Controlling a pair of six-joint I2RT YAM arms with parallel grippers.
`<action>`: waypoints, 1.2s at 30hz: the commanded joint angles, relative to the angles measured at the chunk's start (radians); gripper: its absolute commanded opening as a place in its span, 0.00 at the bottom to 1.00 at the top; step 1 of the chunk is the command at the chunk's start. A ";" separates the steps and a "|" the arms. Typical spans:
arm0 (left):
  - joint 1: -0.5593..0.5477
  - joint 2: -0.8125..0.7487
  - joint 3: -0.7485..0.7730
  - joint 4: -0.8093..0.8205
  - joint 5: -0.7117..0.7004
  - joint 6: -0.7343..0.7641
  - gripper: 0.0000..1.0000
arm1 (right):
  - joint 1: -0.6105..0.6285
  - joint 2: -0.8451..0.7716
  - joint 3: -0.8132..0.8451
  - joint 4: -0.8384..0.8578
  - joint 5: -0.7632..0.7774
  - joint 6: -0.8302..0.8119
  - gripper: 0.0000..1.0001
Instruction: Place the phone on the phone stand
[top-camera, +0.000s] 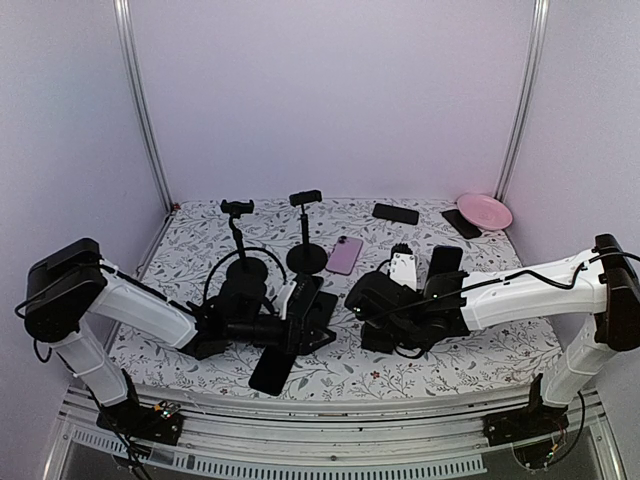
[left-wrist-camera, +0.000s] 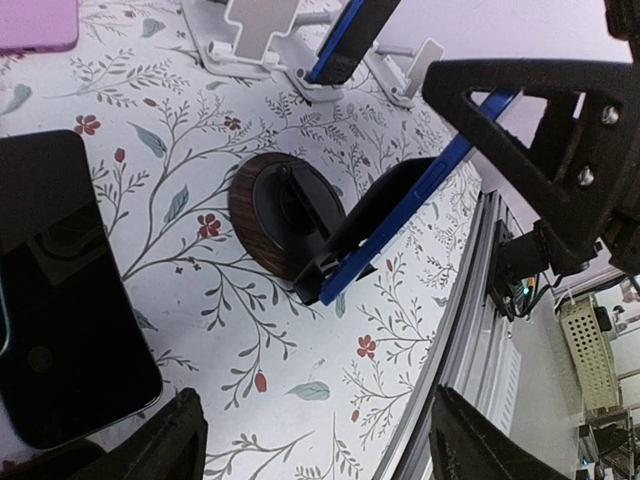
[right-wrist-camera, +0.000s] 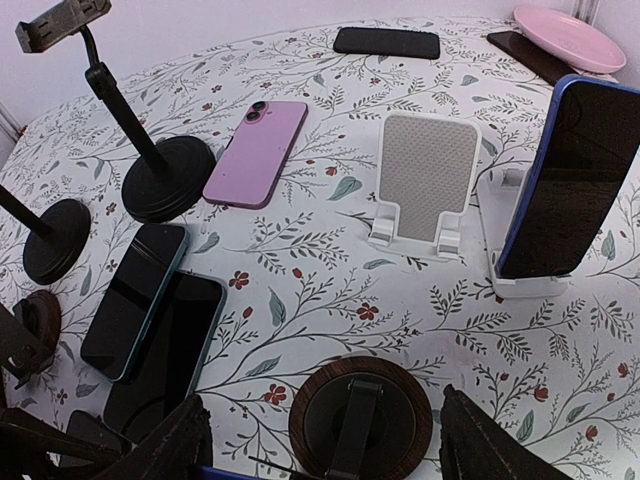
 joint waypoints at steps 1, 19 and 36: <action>-0.017 0.021 0.024 0.026 0.013 -0.003 0.76 | 0.010 0.001 0.000 -0.026 0.019 0.047 0.35; -0.035 0.053 0.052 0.027 0.023 -0.004 0.76 | 0.011 -0.049 -0.013 0.011 -0.030 -0.011 0.50; -0.045 0.102 0.107 0.020 0.052 0.007 0.72 | 0.011 -0.072 -0.012 -0.025 -0.017 -0.020 0.65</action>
